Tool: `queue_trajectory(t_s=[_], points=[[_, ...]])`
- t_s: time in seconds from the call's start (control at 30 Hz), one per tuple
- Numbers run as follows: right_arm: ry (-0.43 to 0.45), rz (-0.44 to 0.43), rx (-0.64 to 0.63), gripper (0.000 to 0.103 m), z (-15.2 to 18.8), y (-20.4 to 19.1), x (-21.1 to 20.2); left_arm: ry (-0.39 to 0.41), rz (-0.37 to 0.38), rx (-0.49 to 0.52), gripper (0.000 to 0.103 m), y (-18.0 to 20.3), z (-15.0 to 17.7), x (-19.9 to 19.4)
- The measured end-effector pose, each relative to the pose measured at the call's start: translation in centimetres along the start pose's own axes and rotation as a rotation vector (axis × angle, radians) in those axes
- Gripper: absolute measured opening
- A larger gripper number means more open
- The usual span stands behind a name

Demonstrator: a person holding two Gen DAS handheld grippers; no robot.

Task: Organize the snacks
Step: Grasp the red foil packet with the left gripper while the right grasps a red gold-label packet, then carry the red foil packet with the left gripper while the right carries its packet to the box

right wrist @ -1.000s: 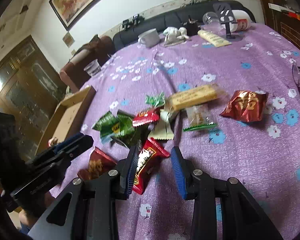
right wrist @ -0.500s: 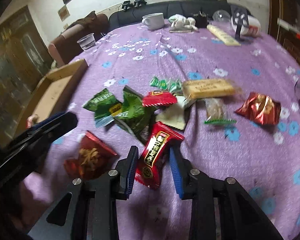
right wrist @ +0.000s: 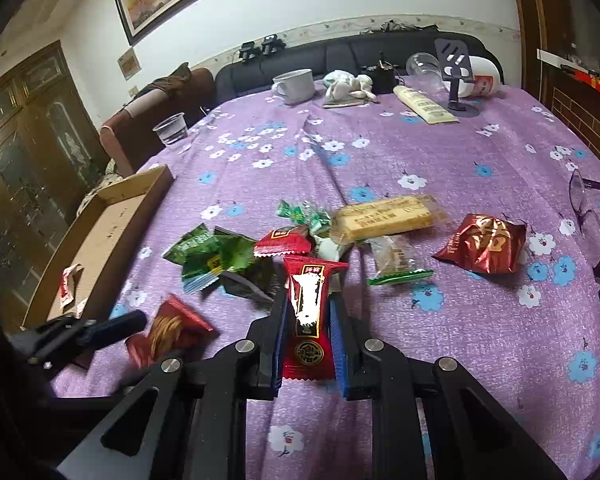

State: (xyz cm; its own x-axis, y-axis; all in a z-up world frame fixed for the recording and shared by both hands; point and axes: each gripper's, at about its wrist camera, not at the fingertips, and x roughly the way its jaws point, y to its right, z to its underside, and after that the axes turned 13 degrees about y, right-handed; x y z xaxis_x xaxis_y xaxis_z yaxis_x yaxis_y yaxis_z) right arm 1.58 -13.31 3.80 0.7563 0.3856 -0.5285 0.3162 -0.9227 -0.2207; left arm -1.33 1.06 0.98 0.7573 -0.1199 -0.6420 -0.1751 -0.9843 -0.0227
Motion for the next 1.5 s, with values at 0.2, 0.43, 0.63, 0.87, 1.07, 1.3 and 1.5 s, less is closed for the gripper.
queue_trajectory(t_s=[0.2,0.43,0.63,0.87,1.07,1.3,1.5], points=[[0.022,-0.033,-0.003,0.02,-0.1,-0.6,-0.5,0.0,0.051,-0.085,0.042,-1.0,-0.3,0.3],[0.074,-0.058,-0.029,0.02,-0.2,-1.4,-1.4,0.062,0.1,-0.201,0.039,-2.8,-0.5,-0.5],[0.071,-0.058,-0.033,0.02,-0.2,-1.5,-1.2,0.069,0.081,-0.191,0.039,-2.6,-0.7,-0.6],[0.062,-0.066,-0.036,0.02,-0.2,-1.6,-1.1,-0.008,0.017,-0.125,0.039,-2.0,-0.4,0.5],[0.062,-0.076,-0.041,0.02,-0.1,-1.8,-1.2,0.036,0.05,-0.158,0.037,-2.3,-0.6,0.0],[0.071,-0.084,-0.047,0.02,-0.1,-1.9,-1.4,0.133,0.063,-0.215,0.036,-3.2,-1.0,-1.5],[0.072,-0.086,-0.049,0.02,-0.1,-2.0,-1.4,0.153,0.054,-0.204,0.037,-3.0,-1.2,-2.0]])
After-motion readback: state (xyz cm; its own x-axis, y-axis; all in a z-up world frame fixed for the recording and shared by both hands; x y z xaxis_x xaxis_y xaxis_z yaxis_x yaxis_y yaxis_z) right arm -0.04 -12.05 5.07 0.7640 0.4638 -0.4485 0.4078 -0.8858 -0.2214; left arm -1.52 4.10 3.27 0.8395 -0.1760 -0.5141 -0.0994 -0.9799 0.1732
